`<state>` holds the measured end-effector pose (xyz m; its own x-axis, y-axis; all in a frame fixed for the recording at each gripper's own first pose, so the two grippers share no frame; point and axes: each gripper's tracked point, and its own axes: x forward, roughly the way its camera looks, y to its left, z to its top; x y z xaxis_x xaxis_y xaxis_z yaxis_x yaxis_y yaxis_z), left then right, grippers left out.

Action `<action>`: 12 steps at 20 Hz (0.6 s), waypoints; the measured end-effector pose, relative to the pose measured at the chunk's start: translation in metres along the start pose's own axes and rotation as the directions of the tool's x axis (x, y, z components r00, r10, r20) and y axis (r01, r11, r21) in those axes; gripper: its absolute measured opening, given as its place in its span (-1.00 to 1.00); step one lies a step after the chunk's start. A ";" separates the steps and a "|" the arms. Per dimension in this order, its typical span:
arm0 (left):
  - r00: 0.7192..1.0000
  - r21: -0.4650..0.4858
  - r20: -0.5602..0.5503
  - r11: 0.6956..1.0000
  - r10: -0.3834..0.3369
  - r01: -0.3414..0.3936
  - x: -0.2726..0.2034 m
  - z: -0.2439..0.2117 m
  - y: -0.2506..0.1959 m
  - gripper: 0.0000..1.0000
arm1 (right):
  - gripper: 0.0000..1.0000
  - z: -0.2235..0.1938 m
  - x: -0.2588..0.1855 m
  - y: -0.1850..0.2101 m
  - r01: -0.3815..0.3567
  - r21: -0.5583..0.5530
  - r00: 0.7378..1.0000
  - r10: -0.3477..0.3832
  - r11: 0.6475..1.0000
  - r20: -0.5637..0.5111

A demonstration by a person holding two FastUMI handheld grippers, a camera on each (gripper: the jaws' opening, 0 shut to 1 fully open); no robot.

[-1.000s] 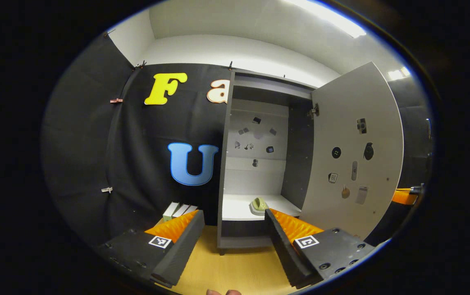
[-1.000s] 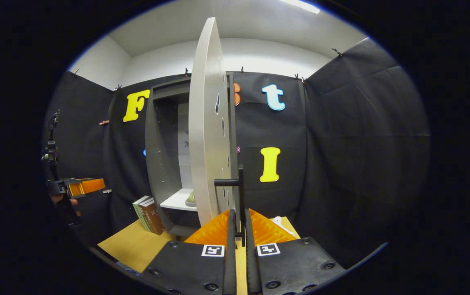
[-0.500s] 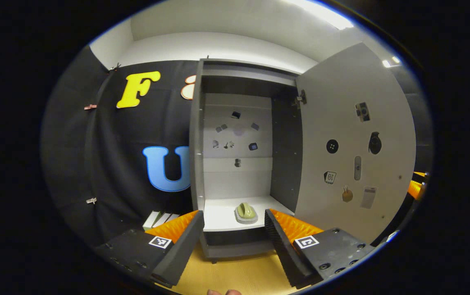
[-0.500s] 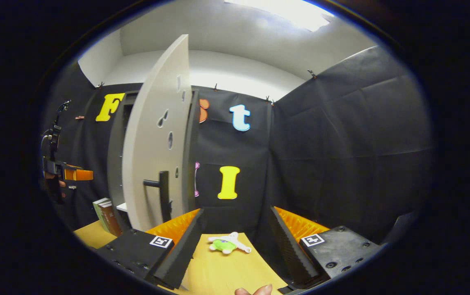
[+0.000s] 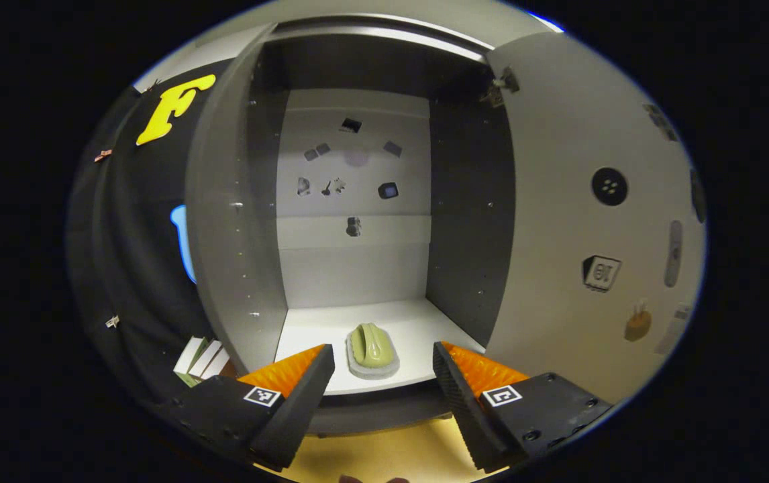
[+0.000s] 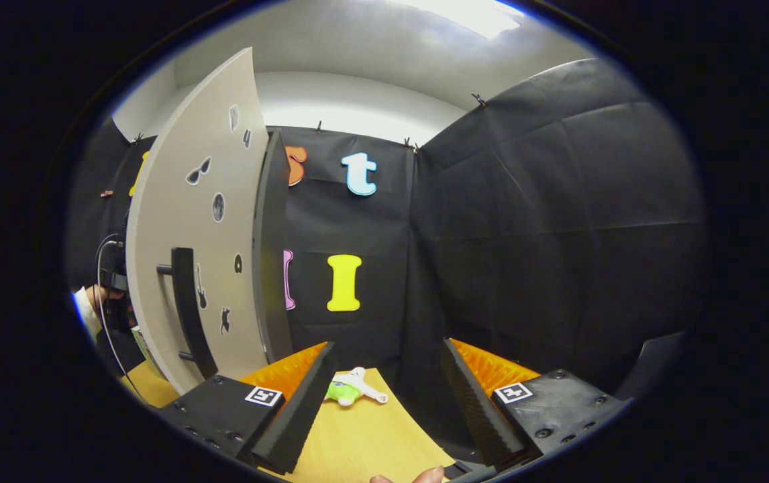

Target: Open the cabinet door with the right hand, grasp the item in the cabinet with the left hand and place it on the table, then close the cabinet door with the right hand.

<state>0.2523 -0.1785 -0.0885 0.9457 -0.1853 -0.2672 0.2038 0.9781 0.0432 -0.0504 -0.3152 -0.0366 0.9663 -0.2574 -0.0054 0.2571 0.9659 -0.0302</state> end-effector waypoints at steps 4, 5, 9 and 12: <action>0.997 -0.011 -0.071 1.000 0.008 -0.009 0.061 -0.007 0.001 0.77 | 0.97 -0.012 0.010 -0.022 0.035 -0.004 0.999 -0.035 0.999 -0.023; 0.996 -0.006 -0.088 1.000 0.017 -0.018 0.072 -0.013 0.002 0.75 | 0.89 -0.014 0.013 -0.028 0.045 -0.005 0.999 -0.045 0.999 -0.026; 0.987 0.034 -0.158 0.999 0.039 -0.034 0.119 -0.036 0.012 0.50 | 0.97 -0.021 0.021 -0.041 0.067 -0.002 0.997 -0.067 0.998 -0.042; 0.978 0.021 -0.202 0.999 0.043 -0.040 0.140 -0.049 0.015 0.35 | 0.90 -0.024 0.026 -0.049 0.081 -0.014 0.996 -0.082 0.997 -0.048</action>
<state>0.3751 -0.1848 -0.1726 0.8831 -0.1196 -0.4537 0.1714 0.9824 0.0745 -0.0385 -0.3701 -0.0588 0.9404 -0.3364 -0.0504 0.3343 0.9414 -0.0450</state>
